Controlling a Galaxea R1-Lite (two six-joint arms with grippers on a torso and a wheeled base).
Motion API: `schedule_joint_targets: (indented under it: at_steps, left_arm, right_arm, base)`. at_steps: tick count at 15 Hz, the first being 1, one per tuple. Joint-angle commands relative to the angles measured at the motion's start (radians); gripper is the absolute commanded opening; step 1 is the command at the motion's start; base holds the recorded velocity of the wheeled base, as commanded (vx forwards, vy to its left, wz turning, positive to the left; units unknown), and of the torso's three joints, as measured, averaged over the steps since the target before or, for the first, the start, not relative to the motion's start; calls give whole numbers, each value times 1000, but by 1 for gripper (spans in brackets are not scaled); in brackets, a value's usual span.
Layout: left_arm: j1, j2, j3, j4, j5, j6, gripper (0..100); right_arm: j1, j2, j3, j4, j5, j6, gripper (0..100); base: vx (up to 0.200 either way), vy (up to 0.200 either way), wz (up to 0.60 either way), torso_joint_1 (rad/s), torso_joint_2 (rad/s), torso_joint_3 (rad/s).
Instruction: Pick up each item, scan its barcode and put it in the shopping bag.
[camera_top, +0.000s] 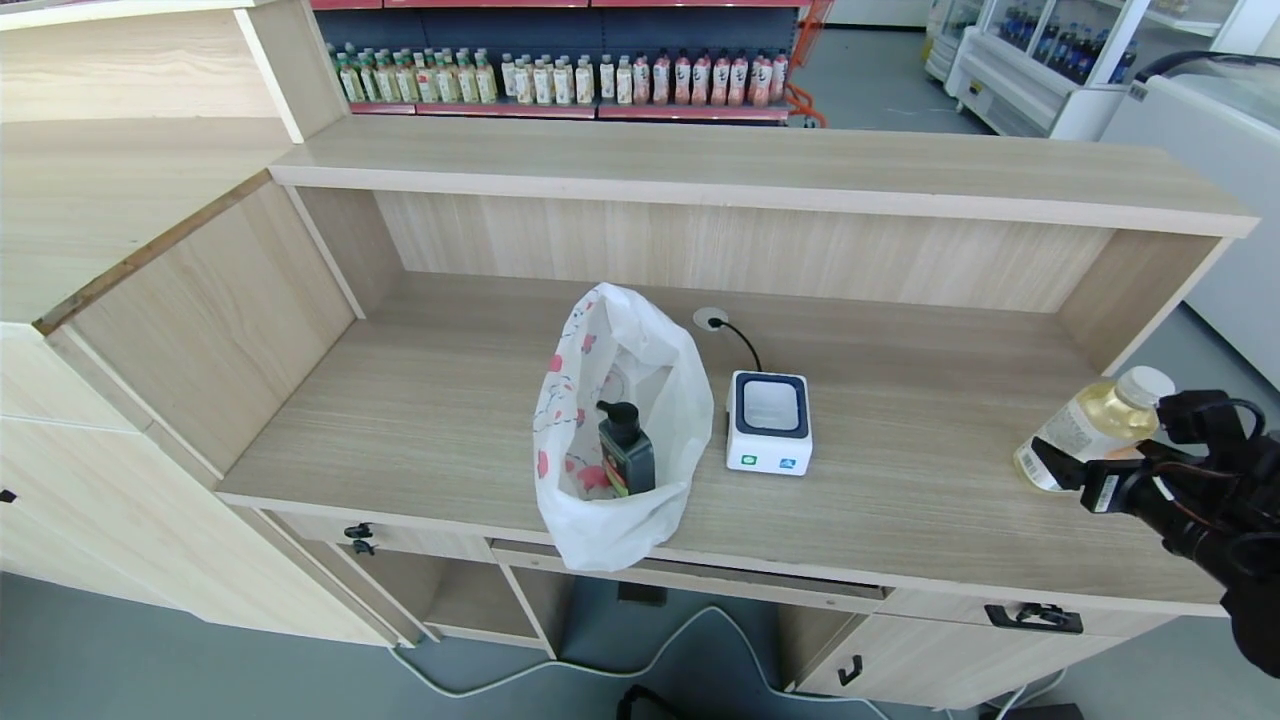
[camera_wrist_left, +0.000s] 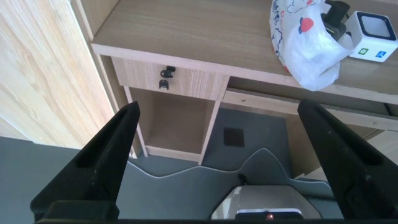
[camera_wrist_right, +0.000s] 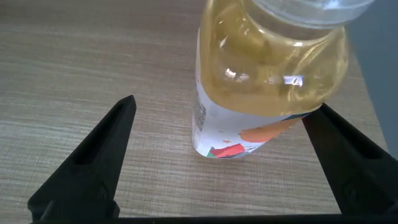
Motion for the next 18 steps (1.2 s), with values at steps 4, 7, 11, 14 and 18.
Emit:
schedule_joint_targets:
  at_steps: [4,7,11,14,18]
  left_arm:
    - [0,0,0,0,0,0,100]
    - [0,0,0,0,0,0,100]
    - [0,0,0,0,0,0,100]
    - [0,0,0,0,0,0,100]
    - [0,0,0,0,0,0,100]
  right_arm:
    - [25,111,-96,-1,-2,-32,100]
    - [23,134,-159,-1,-3,-46,100]
    - [28,177,-225,-1,0,-43,100]
    - [29,193,-251,-1,1,-46,100]
    - [22,200,-254,-1,0,-90,0]
  base:
    - [0,0,0,0,0,0]
    - [0,0,0,0,0,0]
    - [0,0,0,0,0,0]
    - [0,0,0,0,0,0]
    - [0,0,0,0,0,0]
